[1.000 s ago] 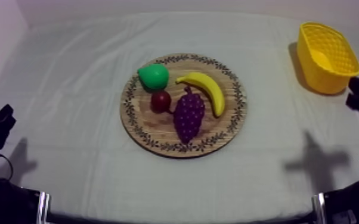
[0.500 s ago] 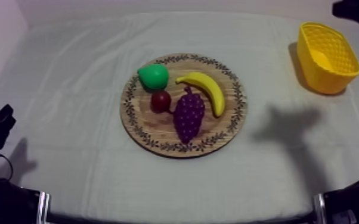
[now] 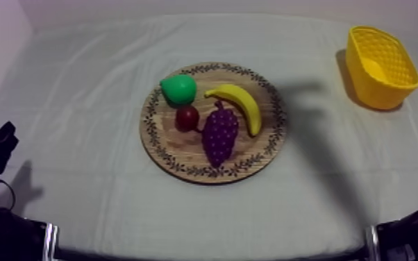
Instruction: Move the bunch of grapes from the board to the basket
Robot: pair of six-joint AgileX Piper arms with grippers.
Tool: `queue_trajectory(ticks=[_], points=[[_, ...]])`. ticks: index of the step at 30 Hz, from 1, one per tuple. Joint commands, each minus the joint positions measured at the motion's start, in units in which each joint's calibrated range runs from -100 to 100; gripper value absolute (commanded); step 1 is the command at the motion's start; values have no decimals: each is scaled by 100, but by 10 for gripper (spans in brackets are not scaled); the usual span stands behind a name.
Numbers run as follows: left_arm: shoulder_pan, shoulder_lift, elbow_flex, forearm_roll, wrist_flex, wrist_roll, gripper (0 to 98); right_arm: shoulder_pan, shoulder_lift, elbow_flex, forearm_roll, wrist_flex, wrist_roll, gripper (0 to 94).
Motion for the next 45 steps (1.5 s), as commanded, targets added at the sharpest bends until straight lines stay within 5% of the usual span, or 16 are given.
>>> queue_trajectory(ticks=[1,19,23,27,32,45], points=[[-3,5,0,1,-1,0,1,-114,499,-159,33,50,-130,4],[-3,5,0,1,-1,1,1,-1268,1325,652,215,-574,-894,69],[-3,5,0,1,-1,1,1,-1473,1406,818,287,-638,-1088,265],[-3,5,0,1,-1,1,1,-1658,1378,1063,373,-789,-1316,602],[-3,5,0,1,-1,1,1,-1746,1516,1042,312,-773,-1434,838],[-3,5,0,1,-1,1,1,-1839,2657,810,320,-1101,-1650,920]])
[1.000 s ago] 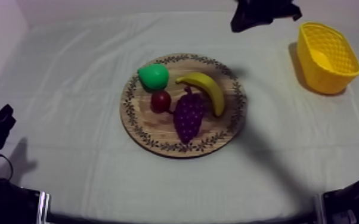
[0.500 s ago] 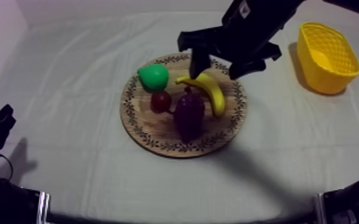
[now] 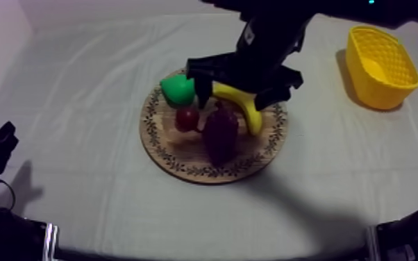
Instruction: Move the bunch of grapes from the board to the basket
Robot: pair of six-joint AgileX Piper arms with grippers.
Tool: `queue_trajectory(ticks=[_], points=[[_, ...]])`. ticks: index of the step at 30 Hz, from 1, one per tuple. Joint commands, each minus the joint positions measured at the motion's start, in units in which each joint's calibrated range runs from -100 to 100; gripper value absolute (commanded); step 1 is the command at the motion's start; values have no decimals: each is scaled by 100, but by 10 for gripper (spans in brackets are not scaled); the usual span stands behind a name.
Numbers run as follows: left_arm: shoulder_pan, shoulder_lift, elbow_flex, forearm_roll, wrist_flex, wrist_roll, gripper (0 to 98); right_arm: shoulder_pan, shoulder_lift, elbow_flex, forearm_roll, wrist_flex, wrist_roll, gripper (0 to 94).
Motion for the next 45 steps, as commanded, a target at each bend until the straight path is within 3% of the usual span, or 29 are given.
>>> queue_trajectory(ticks=[1,13,25,35,45], points=[[-3,5,0,1,-1,1,1,-8,325,-37,22,-63,-10,920],[-3,5,0,1,-1,1,1,73,1774,-575,58,-312,-52,923],[-3,5,0,1,-1,1,1,184,2637,-1164,22,-144,48,915],[-3,5,0,1,-1,1,1,47,2688,-1076,281,-222,-38,625],[-3,5,0,1,-1,1,1,-117,2501,-871,575,-120,-224,412]])
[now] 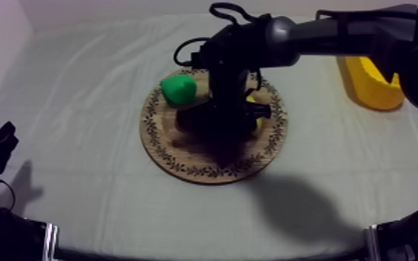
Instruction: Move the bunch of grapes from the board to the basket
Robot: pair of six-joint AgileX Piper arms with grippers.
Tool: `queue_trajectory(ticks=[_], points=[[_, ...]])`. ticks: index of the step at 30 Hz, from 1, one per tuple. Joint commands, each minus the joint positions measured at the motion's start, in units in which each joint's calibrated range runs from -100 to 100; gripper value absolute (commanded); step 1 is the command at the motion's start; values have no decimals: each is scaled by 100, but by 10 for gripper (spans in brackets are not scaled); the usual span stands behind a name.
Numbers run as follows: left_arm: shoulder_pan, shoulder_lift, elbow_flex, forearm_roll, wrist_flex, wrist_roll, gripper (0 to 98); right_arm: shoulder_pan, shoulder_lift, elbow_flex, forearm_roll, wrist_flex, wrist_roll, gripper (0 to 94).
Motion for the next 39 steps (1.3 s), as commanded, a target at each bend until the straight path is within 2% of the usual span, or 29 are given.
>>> queue_trajectory(ticks=[1,5,10,17,22,27,33,39], points=[[-3,5,0,1,-1,1,1,-20,-43,-9,38,168,2,398],[-3,5,0,1,-1,1,1,-49,-318,-33,88,506,49,355],[-3,5,0,1,-1,1,1,-8,-1139,-19,93,972,173,365],[-3,5,0,1,-1,1,1,373,-2534,-126,99,1448,432,363],[-3,5,0,1,-1,1,1,910,-3265,-212,179,1515,594,357],[-3,5,0,1,-1,1,1,1660,-3585,-320,197,1428,787,358],[-3,5,0,1,-1,1,1,2563,-3445,-457,241,1148,966,368],[-3,5,0,1,-1,1,1,3248,-2911,-707,326,926,1050,360]])
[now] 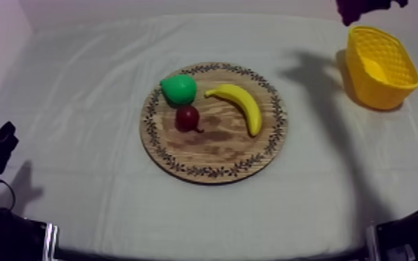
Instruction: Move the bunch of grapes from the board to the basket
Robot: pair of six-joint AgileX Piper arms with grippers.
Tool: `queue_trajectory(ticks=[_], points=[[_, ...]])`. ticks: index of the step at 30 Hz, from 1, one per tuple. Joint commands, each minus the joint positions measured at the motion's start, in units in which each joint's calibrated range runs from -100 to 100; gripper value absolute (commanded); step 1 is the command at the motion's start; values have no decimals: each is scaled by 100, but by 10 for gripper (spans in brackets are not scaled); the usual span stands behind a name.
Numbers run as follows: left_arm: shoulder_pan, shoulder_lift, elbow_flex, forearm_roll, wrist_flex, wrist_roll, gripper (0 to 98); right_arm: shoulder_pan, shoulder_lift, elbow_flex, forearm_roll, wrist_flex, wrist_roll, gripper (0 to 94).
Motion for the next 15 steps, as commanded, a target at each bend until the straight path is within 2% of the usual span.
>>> queue_trajectory(ticks=[1,8,15], points=[[-3,5,0,1,-1,1,1,470,259,-120,10,-72,21,359],[-3,5,0,1,-1,1,1,905,1087,-556,166,-176,-8,373],[-3,5,0,1,-1,1,1,1162,1621,-573,190,-486,-123,523]])
